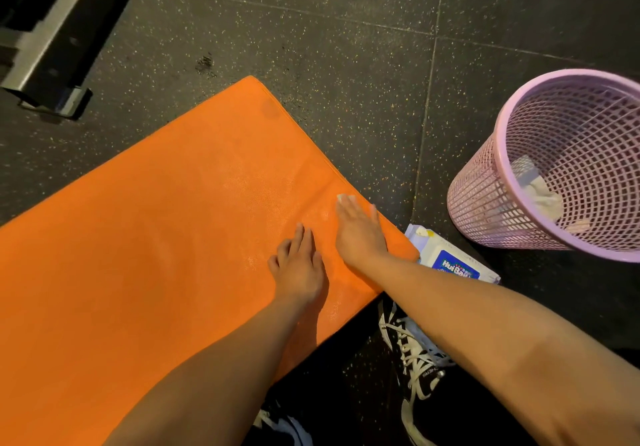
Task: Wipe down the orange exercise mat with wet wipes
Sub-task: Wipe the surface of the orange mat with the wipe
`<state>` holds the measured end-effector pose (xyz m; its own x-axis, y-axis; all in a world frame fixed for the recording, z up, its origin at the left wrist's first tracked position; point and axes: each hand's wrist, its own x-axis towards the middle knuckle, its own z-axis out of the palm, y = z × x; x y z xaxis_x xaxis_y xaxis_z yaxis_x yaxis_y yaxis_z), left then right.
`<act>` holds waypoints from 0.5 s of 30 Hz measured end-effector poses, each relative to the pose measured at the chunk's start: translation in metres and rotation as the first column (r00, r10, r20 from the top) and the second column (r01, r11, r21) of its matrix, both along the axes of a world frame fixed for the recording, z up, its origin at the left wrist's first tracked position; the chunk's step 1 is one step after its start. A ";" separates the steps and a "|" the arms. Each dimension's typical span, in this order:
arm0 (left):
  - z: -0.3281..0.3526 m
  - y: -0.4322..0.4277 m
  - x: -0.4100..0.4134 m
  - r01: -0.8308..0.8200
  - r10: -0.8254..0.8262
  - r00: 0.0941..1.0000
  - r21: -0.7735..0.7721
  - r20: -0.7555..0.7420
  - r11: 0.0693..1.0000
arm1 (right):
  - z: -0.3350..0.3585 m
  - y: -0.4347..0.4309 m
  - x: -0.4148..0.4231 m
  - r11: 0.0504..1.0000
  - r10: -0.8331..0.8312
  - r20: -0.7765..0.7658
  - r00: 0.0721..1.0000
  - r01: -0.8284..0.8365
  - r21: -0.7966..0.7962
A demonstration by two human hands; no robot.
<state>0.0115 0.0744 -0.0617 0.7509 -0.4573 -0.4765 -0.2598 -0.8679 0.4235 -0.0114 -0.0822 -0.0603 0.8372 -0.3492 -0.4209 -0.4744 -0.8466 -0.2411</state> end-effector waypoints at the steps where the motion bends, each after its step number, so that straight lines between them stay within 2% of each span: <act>1: 0.000 0.001 -0.002 -0.017 0.017 1.000 -0.014 0.006 1.000 | 0.000 0.010 -0.004 0.997 0.073 0.006 0.997 -0.074 0.027; 3: 0.000 0.005 -0.004 -0.047 0.048 0.999 -0.036 0.014 0.998 | -0.001 0.022 -0.011 0.971 0.227 0.029 0.973 -0.229 0.065; 5: 0.000 0.007 -0.003 -0.048 0.048 0.999 -0.036 0.016 0.998 | -0.004 0.018 -0.013 0.947 0.316 0.028 0.948 -0.317 0.048; 7: 0.002 0.007 -0.001 -0.019 0.019 1.000 -0.010 0.011 1.000 | -0.003 0.003 -0.009 0.959 0.282 0.011 0.959 -0.282 -0.001; 11: 0.007 0.004 0.004 0.013 -0.013 1.000 0.033 0.009 0.999 | 0.002 -0.009 -0.003 1.000 0.006 -0.018 1.000 -0.007 -0.026; 13: 0.008 -0.001 0.012 0.017 -0.017 1.000 0.042 -0.017 0.999 | 0.002 0.008 0.000 0.999 0.046 -0.015 0.999 -0.045 0.025; 15: 0.006 -0.005 0.022 0.007 -0.005 0.999 0.045 -0.034 0.999 | -0.001 0.021 0.003 0.984 0.155 0.013 0.988 -0.156 0.088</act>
